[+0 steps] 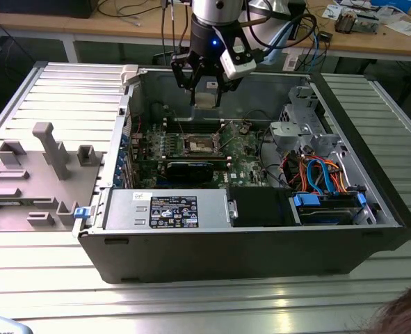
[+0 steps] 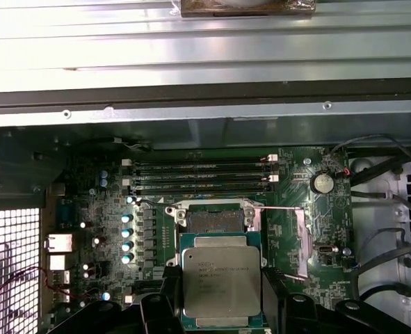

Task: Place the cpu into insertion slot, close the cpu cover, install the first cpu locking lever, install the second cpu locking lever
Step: 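Place the cpu into insertion slot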

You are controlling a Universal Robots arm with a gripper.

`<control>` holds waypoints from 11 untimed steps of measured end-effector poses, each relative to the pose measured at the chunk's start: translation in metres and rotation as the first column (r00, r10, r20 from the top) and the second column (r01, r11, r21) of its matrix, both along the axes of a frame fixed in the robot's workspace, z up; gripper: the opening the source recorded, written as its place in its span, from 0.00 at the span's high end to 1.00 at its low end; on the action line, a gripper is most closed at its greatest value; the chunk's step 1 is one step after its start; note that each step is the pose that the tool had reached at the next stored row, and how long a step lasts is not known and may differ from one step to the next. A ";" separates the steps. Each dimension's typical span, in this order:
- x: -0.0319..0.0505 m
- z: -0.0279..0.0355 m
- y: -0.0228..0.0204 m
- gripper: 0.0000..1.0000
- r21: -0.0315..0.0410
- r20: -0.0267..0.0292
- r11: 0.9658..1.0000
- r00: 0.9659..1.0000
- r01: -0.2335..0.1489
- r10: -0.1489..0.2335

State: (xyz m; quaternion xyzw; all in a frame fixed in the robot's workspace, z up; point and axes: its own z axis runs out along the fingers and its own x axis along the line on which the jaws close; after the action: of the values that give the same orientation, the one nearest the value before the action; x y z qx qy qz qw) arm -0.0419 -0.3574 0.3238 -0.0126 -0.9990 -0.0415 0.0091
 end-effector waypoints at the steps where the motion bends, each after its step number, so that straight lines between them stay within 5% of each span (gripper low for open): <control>1: 0.0000 -0.0002 0.0000 0.45 0.000 0.000 1.000 1.000 0.000 0.000; 11: 0.0000 -0.0027 0.0000 0.45 0.000 0.000 1.000 1.000 0.000 0.000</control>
State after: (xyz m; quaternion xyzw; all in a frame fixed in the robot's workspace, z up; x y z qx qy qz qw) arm -0.0419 -0.3574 0.3211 -0.0126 -0.9990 -0.0415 0.0091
